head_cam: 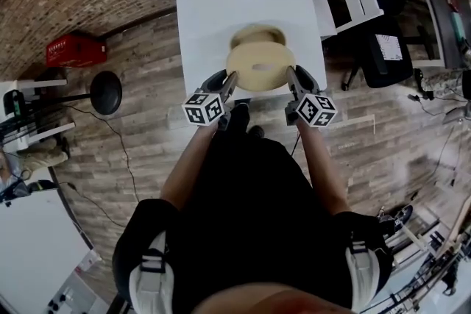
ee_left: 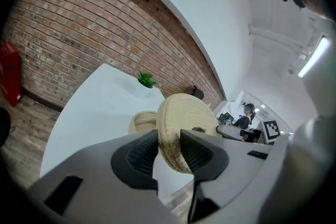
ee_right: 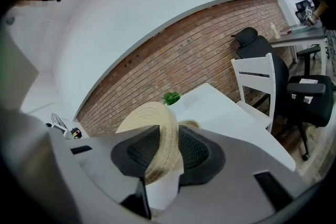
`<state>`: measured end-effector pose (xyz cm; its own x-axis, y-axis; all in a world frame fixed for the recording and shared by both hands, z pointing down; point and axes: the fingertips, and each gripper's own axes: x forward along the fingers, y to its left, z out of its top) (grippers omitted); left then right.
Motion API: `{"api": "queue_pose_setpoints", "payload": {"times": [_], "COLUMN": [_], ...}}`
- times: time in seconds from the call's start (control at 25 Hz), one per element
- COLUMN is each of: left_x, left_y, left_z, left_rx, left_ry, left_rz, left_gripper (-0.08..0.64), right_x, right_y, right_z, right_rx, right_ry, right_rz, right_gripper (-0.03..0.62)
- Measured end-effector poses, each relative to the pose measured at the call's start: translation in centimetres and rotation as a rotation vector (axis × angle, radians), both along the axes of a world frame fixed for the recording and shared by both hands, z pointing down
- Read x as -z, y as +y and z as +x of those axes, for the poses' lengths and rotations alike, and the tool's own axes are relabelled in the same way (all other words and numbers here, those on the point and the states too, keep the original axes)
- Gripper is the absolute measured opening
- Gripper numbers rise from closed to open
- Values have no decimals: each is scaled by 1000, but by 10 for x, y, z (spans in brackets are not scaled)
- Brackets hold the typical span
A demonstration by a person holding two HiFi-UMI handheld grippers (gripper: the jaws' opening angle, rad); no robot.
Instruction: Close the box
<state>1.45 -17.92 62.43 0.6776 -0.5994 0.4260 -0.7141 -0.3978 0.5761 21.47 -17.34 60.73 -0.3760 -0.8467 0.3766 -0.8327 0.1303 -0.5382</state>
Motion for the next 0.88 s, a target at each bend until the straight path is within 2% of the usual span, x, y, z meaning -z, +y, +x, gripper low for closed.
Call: {"api": "queue_pose_setpoints", "payload": {"times": [0.48,0.88], "left_x": [-19,-35], "left_y": [-54,-81], "left_z": [7,6], "left_rx": [-51,-88], "left_ry": [-12,12], "left_rz": [-43,-84], "left_gripper": [129,130], "right_x": [-18,-29], "right_y": [-49,-77], "right_z": [5,4], "right_rx": [-43,-72], "right_ry": [14,52], "right_rz": [-37,-52], "right_gripper": [107,107]}}
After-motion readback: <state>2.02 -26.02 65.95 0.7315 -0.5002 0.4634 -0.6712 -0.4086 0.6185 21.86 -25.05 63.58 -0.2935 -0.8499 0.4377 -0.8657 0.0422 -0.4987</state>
